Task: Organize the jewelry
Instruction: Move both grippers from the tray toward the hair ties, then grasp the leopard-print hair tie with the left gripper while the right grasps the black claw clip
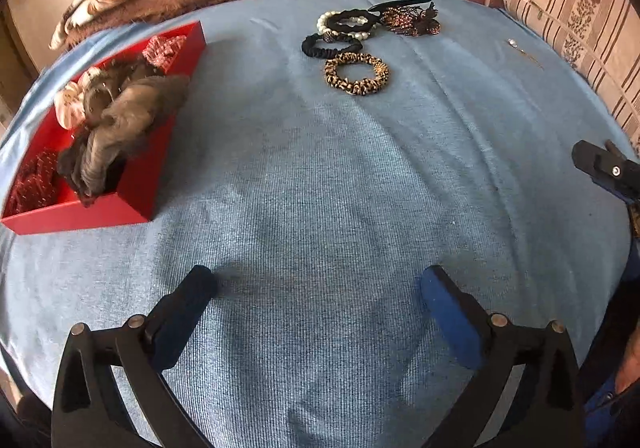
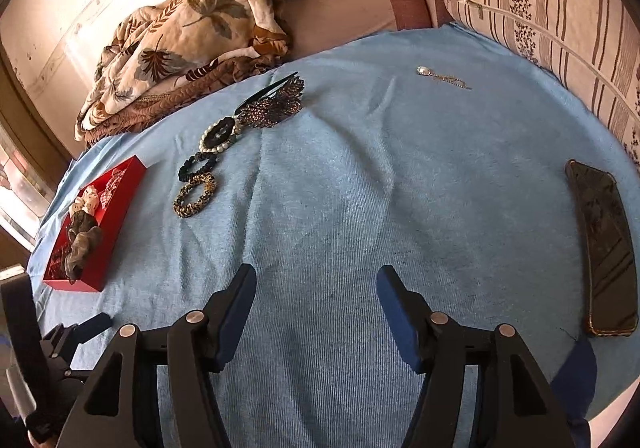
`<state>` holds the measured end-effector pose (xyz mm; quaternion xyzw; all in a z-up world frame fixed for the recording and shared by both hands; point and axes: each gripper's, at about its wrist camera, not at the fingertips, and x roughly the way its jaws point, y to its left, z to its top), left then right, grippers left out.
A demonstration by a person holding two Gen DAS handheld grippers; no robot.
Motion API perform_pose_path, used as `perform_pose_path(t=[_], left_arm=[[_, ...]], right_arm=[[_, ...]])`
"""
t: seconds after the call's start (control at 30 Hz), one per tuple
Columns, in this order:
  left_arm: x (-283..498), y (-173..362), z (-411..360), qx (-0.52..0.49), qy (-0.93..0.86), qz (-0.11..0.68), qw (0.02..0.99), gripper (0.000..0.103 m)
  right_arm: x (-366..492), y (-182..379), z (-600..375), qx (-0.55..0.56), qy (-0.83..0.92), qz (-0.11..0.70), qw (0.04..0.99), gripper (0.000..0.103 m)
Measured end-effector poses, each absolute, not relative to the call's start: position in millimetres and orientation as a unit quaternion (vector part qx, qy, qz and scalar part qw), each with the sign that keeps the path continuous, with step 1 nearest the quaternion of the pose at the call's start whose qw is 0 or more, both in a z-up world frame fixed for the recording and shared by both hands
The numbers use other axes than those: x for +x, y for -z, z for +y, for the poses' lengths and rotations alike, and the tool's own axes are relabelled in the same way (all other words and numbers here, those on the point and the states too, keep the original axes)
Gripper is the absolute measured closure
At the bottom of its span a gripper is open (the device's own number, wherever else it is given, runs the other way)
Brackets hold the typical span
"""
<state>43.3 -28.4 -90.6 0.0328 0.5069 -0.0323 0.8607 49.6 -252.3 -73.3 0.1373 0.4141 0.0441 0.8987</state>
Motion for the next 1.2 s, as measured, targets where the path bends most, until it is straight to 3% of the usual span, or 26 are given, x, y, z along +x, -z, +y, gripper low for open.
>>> perform_pose_path(t=[0.3, 0.4, 0.63, 0.9, 1.07, 1.13, 1.2], left_arm=[[41.4, 88.7, -33.0, 0.048, 0.032, 0.497, 0.866, 0.0], [45.0, 70.3, -32.7, 0.019, 0.073, 0.511, 0.856, 0.022], [93.5, 6.9, -31.3, 0.011, 0.072, 0.443, 0.894, 0.022], [181.6, 30.0, -23.7, -0.006, 0.028, 0.459, 0.888, 0.022], [211.7, 57.9, -19.5, -0.024, 0.025, 0.489, 0.872, 0.041], [219.9, 68.1, -19.6, -0.03, 0.027, 0.502, 0.864, 0.054], [224.8, 77.7, -20.1, -0.037, 0.032, 0.513, 0.857, 0.055]], right_arm=[[69.8, 81.3, -254.5, 0.15, -0.049, 0.42, 0.894, 0.036], [83.1, 79.7, -254.7, 0.148, -0.054, 0.418, 0.895, 0.036], [143.9, 69.6, -257.8, 0.167, -0.077, 0.397, 0.899, 0.036], [221.5, 66.4, -257.8, 0.207, -0.114, 0.369, 0.899, 0.036], [261.2, 73.9, -257.7, 0.234, -0.133, 0.367, 0.89, 0.043], [275.5, 79.2, -256.1, 0.239, -0.13, 0.372, 0.888, 0.043], [284.3, 84.5, -253.3, 0.235, -0.127, 0.378, 0.886, 0.044]])
